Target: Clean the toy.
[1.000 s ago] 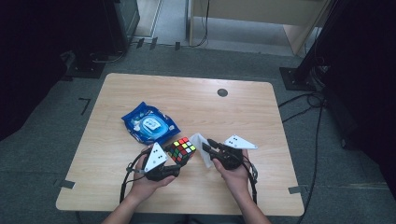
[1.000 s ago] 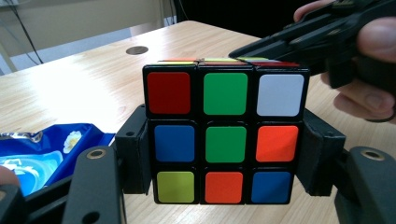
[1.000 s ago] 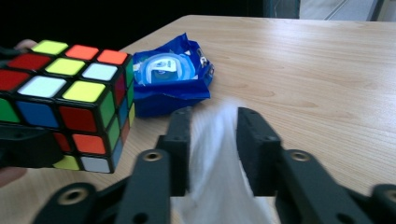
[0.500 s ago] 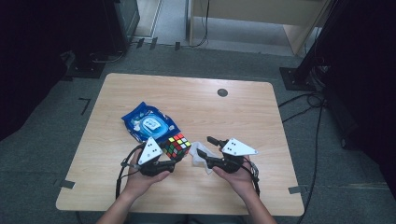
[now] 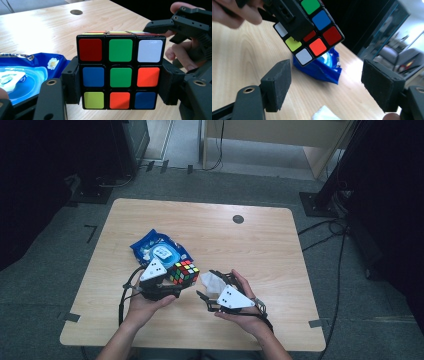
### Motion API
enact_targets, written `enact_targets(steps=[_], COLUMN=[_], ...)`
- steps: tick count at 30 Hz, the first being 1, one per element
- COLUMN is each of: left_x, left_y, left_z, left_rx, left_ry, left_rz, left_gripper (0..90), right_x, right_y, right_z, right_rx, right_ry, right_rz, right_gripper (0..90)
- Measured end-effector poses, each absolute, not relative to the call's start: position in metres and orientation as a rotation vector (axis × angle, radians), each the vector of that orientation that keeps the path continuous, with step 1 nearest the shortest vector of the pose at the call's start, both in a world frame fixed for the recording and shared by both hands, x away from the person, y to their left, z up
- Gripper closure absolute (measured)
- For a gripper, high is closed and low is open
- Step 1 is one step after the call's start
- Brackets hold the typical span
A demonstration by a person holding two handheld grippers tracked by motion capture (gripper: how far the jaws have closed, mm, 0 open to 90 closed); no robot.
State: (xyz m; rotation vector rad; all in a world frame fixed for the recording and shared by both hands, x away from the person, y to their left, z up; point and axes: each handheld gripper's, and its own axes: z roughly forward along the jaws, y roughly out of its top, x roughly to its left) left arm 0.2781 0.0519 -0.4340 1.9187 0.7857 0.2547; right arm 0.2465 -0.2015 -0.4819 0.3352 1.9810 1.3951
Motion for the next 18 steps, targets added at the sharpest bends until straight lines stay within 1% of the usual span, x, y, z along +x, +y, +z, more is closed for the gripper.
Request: enact_targets(steps=[8,10,12,14,15,16,18], left_x=[0.277,0.277,0.278,0.278,0.278,0.278,0.279], left_y=[0.043,0.041,0.039,0.037,0.036,0.035,0.036], left_z=[-0.430,-0.430,-0.432,-0.433,-0.433,-0.434,-0.434], left_rx=[1.963,1.976,1.992,1.999,2.001,2.000,1.980], left_ry=[0.764,0.763,0.761,0.762,0.755,0.754,0.765], left_rz=[0.166,0.125,0.081,0.043,0.032,0.022,0.001], left_gripper=[34.3,34.3,34.3,34.3,34.2,34.2,34.1], right_x=[0.240,0.237,0.235,0.232,0.231,0.231,0.231], right_y=[-0.190,-0.185,-0.181,-0.178,-0.177,-0.176,-0.177], right_z=[-0.486,-0.486,-0.486,-0.486,-0.487,-0.488,-0.489], right_rx=[0.187,0.155,0.125,0.096,0.089,0.083,0.089], right_ry=[1.951,1.943,1.923,1.916,1.917,1.912,1.910], right_rz=[1.267,1.224,1.198,1.168,1.155,1.141,1.131], right_gripper=[23.4,21.7,22.3,24.5,26.7,31.1,33.7])
